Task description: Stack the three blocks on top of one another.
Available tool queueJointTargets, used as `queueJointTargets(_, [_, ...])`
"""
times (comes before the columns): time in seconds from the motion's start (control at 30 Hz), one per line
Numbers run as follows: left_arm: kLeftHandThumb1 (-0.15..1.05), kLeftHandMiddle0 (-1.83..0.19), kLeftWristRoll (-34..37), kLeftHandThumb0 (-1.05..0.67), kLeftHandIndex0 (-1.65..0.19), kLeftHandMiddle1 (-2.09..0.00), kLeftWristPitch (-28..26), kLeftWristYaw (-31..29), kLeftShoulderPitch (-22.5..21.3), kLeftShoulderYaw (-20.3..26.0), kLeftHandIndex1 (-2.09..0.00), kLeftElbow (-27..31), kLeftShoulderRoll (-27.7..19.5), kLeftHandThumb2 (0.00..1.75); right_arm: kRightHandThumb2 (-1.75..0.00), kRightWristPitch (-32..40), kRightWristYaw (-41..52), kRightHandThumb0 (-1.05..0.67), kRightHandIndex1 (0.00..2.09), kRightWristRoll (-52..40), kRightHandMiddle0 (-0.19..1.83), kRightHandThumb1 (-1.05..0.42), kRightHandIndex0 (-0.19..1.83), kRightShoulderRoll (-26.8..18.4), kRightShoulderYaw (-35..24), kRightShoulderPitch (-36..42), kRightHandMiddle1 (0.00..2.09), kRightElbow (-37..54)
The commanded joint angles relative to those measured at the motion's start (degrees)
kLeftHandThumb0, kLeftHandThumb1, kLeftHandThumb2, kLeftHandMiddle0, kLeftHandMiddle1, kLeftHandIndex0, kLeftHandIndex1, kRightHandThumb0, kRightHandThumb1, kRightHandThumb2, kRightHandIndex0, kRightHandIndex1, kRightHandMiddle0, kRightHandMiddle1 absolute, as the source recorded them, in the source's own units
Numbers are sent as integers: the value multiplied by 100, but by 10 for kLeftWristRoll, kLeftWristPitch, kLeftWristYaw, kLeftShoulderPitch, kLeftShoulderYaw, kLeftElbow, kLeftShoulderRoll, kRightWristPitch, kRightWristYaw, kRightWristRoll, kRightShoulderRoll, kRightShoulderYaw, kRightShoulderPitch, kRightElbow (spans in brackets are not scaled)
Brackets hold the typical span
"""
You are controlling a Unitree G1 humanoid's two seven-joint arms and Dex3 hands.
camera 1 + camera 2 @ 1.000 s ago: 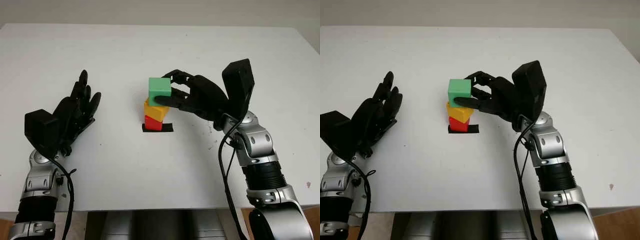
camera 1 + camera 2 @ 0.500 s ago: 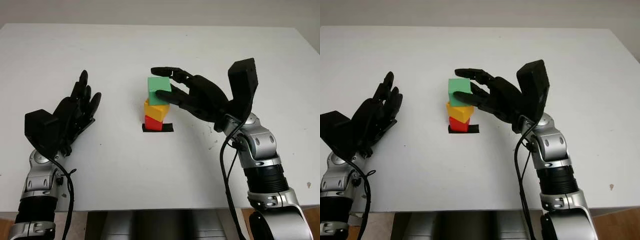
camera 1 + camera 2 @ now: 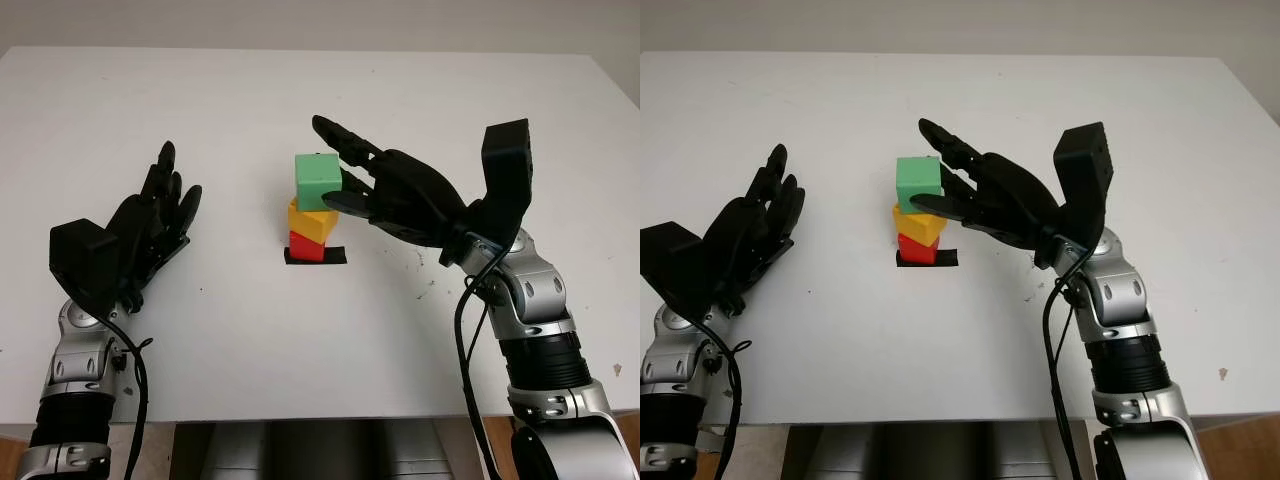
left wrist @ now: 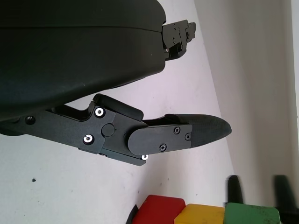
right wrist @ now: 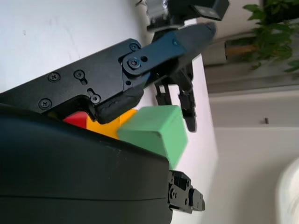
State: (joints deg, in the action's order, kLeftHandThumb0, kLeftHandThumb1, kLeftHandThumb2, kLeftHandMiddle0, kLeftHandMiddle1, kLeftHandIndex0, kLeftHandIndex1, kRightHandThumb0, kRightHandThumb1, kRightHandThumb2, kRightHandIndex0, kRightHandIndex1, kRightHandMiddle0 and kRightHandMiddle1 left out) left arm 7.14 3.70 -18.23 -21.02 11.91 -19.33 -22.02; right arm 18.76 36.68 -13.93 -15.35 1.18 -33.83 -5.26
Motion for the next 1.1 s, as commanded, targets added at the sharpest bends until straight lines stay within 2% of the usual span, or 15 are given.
queueJointTargets(0.0, [105,19,-1,-73,19,0,8,2,6,-1,0,7,-2,50,-41,-50,-10,-98,0,15,-19,-103,-19,-7,-6,5,0,3])
queueJointTargets(0.1, [105,19,-1,-74,19,0,2,5,6,-1,0,10,0,50,-64,-105,-95,-91,0,30,-19,-105,-19,26,-33,15,0,-2])
queueJointTargets(0.27, [105,19,-4,-75,19,0,9,7,5,-4,0,4,1,51,-74,-149,-176,-89,0,45,-19,-105,-19,42,-60,7,0,-71])
queueJointTargets(0.7, [105,19,12,-77,19,0,23,-1,-3,-1,0,-7,9,55,-78,-195,-225,-87,0,67,-19,-105,-19,35,-78,6,0,-193])
queueJointTargets(1.07, [105,19,9,-79,19,0,20,7,-11,-8,0,-6,11,53,-73,-169,-251,-78,0,64,-19,-105,-19,48,-83,4,0,-255])
